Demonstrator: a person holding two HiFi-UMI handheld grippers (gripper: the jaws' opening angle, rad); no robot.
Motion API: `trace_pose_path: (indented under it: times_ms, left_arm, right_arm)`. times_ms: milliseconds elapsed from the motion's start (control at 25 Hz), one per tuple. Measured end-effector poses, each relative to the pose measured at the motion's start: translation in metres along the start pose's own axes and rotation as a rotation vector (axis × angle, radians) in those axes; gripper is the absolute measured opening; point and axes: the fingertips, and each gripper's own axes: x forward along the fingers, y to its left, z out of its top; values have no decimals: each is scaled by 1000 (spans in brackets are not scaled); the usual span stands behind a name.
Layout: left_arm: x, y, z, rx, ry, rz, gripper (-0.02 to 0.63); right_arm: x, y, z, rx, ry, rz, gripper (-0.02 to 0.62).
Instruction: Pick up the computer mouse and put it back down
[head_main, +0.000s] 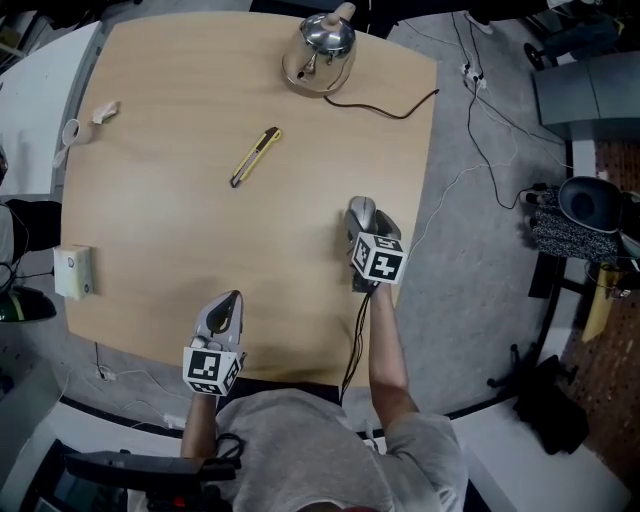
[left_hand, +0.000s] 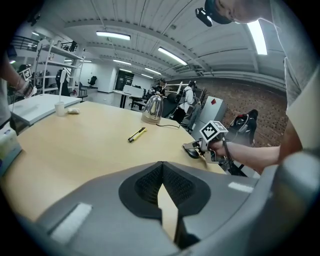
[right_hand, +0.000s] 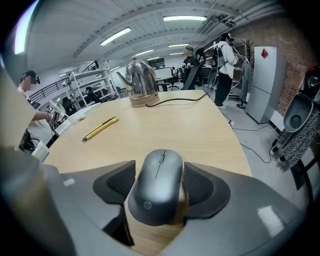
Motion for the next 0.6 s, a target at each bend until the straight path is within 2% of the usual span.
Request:
trace_pose_path:
  times_ms: [600]
  left_arm:
    - [6,5,-3,-7,12,3,20]
  right_arm:
    - [8,1,-6,-7,5,-32,321]
